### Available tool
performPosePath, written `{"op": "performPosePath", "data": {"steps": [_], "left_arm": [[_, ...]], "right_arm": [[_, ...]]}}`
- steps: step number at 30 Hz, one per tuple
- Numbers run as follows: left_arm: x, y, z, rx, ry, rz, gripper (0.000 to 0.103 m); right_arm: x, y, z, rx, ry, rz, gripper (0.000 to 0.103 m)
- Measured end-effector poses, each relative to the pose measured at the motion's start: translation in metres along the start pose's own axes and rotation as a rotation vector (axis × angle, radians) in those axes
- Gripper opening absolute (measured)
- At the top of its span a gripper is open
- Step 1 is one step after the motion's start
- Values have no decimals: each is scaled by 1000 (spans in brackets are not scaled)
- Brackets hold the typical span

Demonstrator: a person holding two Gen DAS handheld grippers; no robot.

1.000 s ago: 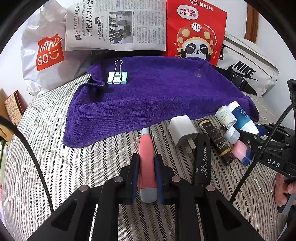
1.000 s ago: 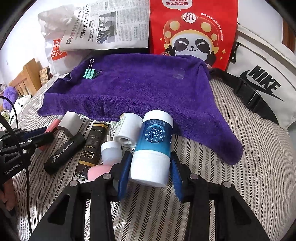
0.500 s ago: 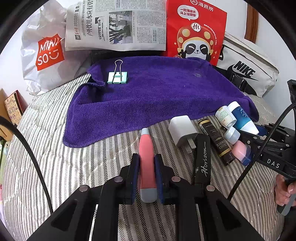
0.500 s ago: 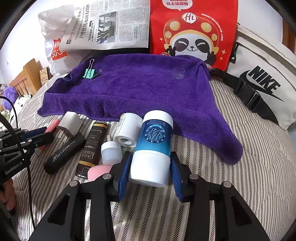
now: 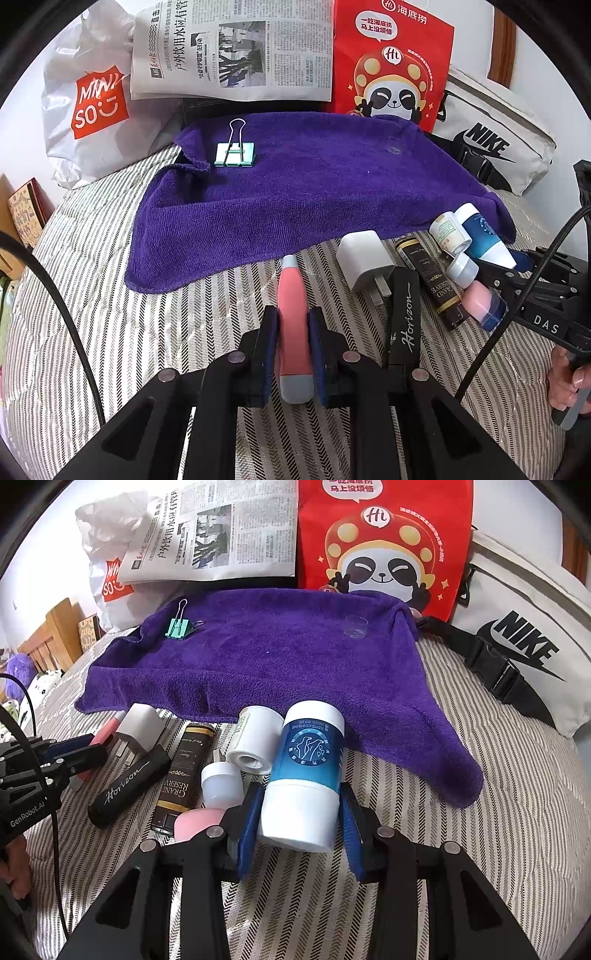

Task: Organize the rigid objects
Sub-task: 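Grasp the white-and-blue bottle with the right gripper while the left gripper holds the pink marker, then carry the pink marker over the purple towel with the left gripper while the right gripper holds the bottle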

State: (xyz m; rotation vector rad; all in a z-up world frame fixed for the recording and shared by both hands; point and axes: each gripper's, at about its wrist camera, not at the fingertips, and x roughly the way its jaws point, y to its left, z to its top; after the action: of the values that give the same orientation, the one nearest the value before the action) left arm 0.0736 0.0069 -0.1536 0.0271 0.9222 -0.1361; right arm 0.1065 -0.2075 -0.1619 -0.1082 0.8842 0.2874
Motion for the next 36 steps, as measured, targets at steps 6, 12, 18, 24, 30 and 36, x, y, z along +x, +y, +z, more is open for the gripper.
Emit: {"op": "performPosePath", "data": {"steps": [6, 12, 18, 24, 30, 36], "left_arm": [[0, 0, 0, 0, 1, 0, 17], [0, 0, 0, 0, 0, -1, 17], [0, 0, 0, -1, 0, -2, 17], [0, 0, 0, 0, 1, -1, 17], [0, 0, 0, -1, 1, -2, 17], [-1, 1, 0, -4, -1, -6, 17]], "right_arm": [[-7, -9, -7, 50, -7, 35, 38], [-12, -13, -13, 58, -10, 45, 40], [-9, -3, -11, 13, -2, 35, 56], [-5, -7, -5, 40, -3, -6, 37], [-7, -18, -5, 98, -16, 34, 37], [-6, -14, -5, 75, -11, 7, 37]]}}
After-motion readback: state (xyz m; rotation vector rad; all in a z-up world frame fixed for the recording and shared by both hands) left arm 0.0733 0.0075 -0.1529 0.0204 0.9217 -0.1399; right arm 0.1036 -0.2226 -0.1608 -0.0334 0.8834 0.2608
